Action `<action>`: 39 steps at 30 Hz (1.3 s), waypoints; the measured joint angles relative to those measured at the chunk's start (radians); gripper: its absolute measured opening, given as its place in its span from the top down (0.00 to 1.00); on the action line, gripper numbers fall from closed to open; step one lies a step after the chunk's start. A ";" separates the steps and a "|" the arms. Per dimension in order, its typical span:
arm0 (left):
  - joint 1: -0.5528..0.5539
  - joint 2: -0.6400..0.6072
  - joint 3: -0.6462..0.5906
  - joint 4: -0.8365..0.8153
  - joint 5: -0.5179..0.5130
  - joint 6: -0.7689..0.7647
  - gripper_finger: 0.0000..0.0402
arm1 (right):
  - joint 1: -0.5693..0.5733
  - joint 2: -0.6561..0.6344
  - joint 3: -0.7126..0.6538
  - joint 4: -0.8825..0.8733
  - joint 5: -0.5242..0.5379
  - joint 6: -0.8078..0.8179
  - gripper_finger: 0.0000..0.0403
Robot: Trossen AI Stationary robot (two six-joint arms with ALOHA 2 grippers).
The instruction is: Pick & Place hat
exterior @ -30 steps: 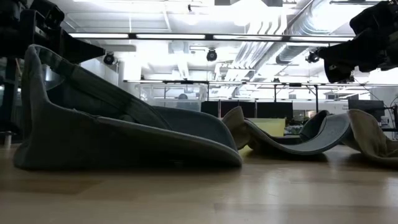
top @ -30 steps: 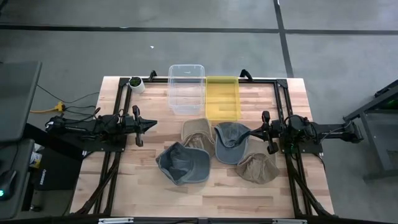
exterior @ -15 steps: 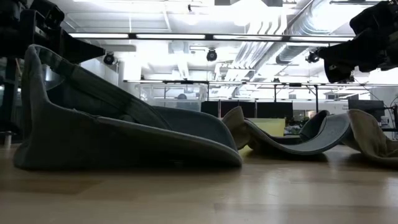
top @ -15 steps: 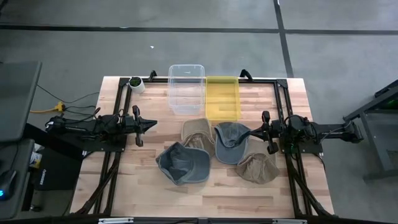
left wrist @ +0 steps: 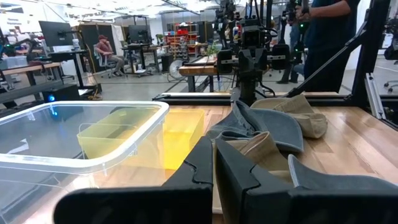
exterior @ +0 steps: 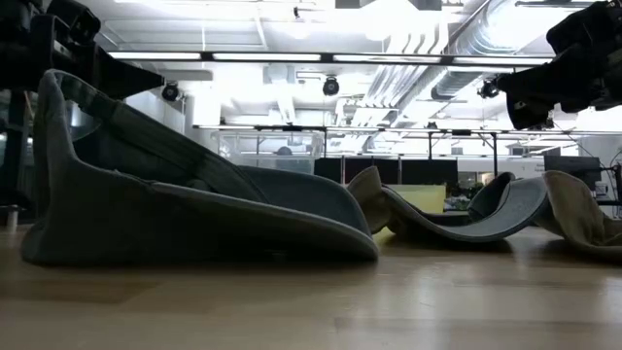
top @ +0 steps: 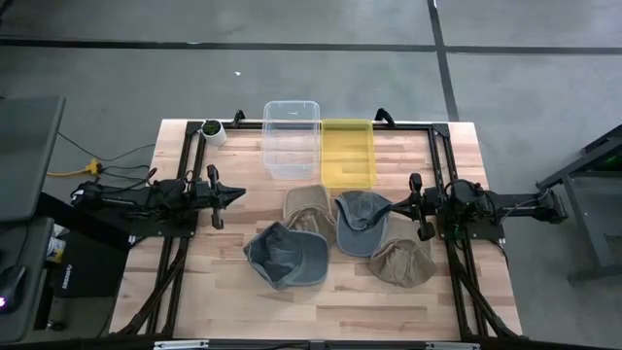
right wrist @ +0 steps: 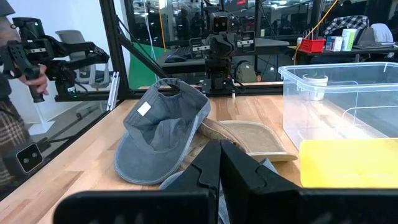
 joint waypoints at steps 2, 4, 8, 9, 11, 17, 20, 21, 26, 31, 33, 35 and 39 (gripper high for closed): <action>0.000 0.000 0.000 0.000 0.000 0.000 1.00 | 0.000 0.000 0.000 0.000 0.000 0.000 0.99; 0.000 0.000 0.000 0.002 0.000 -0.001 1.00 | 0.000 0.000 0.000 0.000 0.000 0.000 0.99; 0.000 0.000 0.000 0.002 0.011 -0.020 1.00 | 0.000 0.000 0.000 0.000 0.000 0.000 0.99; 0.000 0.000 0.000 0.004 0.013 -0.035 1.00 | 0.000 0.000 0.000 0.000 0.000 0.000 0.99; 0.000 0.000 0.000 0.006 0.014 -0.092 1.00 | 0.000 0.000 0.000 0.000 0.000 0.000 0.99; 0.000 0.000 0.000 0.015 0.119 -0.330 1.00 | 0.000 0.000 0.000 0.000 0.000 0.000 0.99; 0.000 0.000 0.000 0.037 0.184 -0.508 1.00 | 0.000 0.000 0.000 0.000 0.000 0.000 0.99; 0.000 0.000 0.000 0.037 0.195 -0.554 1.00 | 0.000 0.000 0.000 0.000 0.000 0.000 0.99; 0.000 0.000 0.000 0.027 0.214 -0.728 1.00 | 0.000 0.000 0.000 0.000 0.000 0.000 0.99; 0.000 0.000 0.000 -0.004 0.156 -0.850 0.98 | 0.000 0.000 0.000 0.000 0.000 0.000 0.99; 0.000 0.000 0.000 0.003 0.101 -0.893 0.93 | 0.000 0.000 0.000 0.000 0.000 0.000 0.99; 0.000 0.000 0.000 0.007 0.043 -0.942 0.86 | 0.000 0.000 0.000 0.000 0.000 0.000 0.99; 0.000 0.000 0.000 0.006 0.000 -1.007 0.69 | 0.000 0.000 0.000 0.000 0.000 0.000 0.99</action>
